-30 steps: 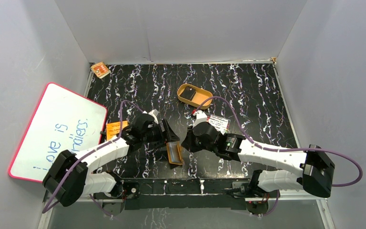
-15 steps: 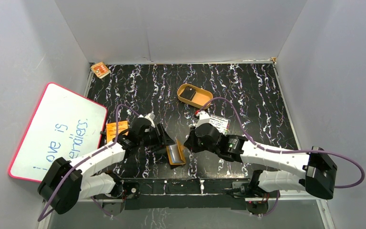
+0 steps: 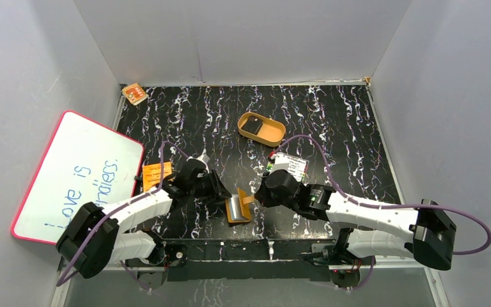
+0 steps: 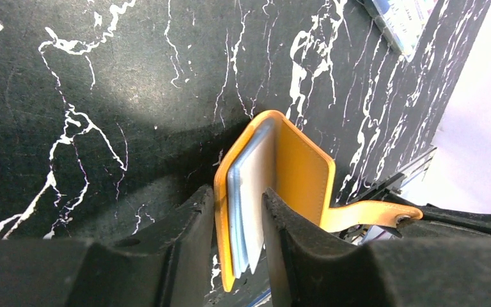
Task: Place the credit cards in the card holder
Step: Open the card holder at the center of the board.
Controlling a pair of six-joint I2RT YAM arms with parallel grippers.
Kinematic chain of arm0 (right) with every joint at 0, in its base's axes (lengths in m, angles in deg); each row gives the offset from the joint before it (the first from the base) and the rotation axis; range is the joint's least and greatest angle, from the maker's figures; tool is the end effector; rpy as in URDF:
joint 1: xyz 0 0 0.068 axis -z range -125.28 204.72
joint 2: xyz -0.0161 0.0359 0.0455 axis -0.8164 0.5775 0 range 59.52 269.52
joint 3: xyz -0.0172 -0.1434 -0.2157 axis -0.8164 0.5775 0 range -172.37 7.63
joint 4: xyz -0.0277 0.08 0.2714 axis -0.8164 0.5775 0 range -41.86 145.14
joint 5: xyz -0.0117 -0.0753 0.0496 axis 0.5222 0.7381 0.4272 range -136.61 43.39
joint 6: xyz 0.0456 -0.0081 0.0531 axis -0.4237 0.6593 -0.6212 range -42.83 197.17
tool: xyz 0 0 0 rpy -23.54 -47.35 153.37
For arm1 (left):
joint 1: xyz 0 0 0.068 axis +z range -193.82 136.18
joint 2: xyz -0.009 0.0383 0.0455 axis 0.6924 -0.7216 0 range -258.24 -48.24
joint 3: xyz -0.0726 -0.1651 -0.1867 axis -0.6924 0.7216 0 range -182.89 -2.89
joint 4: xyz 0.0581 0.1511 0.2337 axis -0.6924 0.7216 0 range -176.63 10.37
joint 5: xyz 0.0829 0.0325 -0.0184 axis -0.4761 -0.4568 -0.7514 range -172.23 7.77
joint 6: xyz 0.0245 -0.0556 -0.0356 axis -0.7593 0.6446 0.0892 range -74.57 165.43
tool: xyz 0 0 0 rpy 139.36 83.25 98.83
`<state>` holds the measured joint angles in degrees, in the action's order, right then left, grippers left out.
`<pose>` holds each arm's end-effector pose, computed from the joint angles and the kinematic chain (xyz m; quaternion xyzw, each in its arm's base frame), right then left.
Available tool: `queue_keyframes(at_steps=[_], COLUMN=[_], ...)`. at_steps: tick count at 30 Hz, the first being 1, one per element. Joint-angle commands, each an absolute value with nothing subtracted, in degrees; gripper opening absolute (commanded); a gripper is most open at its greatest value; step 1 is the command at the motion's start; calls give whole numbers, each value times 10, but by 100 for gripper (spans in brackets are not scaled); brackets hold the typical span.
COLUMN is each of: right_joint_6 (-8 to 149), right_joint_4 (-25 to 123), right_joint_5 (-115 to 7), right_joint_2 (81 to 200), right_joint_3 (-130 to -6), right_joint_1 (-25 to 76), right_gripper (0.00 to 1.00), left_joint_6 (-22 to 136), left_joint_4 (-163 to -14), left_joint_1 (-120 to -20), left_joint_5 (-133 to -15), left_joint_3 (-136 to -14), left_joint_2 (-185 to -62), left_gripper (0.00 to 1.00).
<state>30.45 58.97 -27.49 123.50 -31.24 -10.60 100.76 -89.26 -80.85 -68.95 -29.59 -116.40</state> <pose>0.1355 0.2497 0.2031 -0.0676 0.8790 0.2890 0.3731 0.2073 -0.1731 0.1309 -0.0931 0.8924 -0.3817 0.2217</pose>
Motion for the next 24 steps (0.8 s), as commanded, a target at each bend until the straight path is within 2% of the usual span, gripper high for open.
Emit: queue_keyframes(at_steps=[1,9,18,24], right_joint_6=[281,253,206,178], right_joint_4=[616,649,715,751], right_joint_5=[-241,-217,-178,-175], right_joint_2=[1215,1203,1182,1180], right_joint_3=[-303,-281,-267,-259], right_joint_1=[-107,-107,-107,-106], right_gripper=[0,0,0,0], left_joint_6=[1001,995,1000,997], left_joint_4=[-903,-909,-906,-829], left_joint_1=[-812,-811,-811,-811], left_joint_5=[-686,-675,-667,-690], left_joint_3=[-291,-301,-307,-337], left_joint_2=[-1173,-1190,-1173,-1139], left_gripper=[27,0,0,0])
